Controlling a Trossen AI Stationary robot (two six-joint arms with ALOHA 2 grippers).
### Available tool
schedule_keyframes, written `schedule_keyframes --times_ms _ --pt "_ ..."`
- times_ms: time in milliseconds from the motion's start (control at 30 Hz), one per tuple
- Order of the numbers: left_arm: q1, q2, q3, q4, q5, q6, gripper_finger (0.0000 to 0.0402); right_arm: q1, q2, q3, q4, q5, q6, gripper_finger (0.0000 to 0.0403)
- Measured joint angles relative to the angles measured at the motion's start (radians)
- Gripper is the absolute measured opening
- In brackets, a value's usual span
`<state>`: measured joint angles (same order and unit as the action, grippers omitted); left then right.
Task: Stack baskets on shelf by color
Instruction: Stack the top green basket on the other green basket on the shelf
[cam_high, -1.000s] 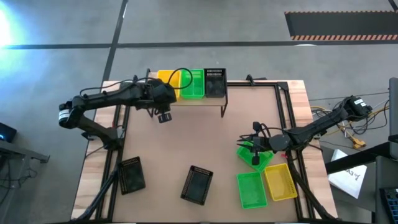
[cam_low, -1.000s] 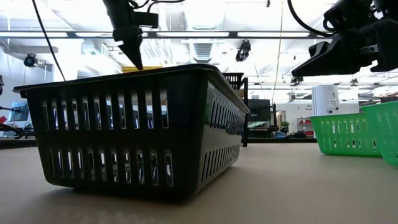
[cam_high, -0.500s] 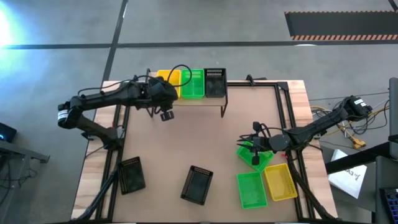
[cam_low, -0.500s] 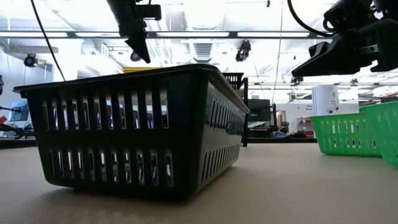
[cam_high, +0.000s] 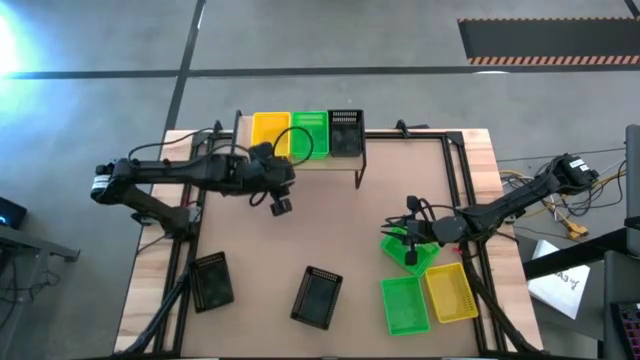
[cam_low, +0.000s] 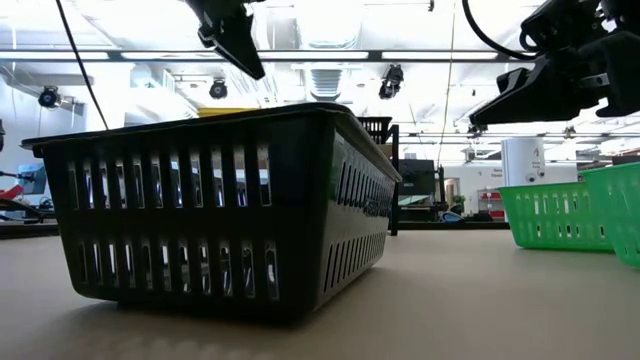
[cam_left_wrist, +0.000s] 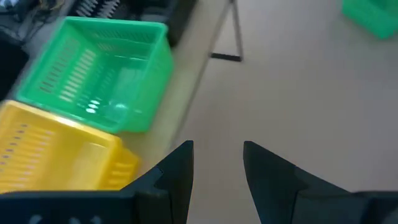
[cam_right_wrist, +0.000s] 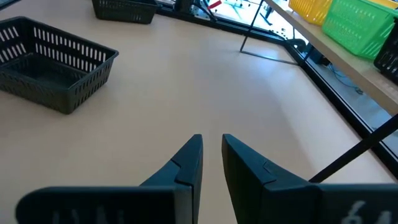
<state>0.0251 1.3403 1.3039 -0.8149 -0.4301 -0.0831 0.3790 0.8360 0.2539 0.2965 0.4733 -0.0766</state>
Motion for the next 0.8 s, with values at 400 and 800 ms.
schedule_keyframes --times_ms 400,800 --pt "-0.265 0.022 -0.356 0.704 -0.041 0.019 0.0125 0.0 -0.006 0.149 -0.284 0.018 0.042 0.0054" --pt "-0.295 0.08 -0.596 1.204 -0.043 0.019 0.0125 0.063 0.058 0.446 -1.321 -0.228 0.72 0.0054"
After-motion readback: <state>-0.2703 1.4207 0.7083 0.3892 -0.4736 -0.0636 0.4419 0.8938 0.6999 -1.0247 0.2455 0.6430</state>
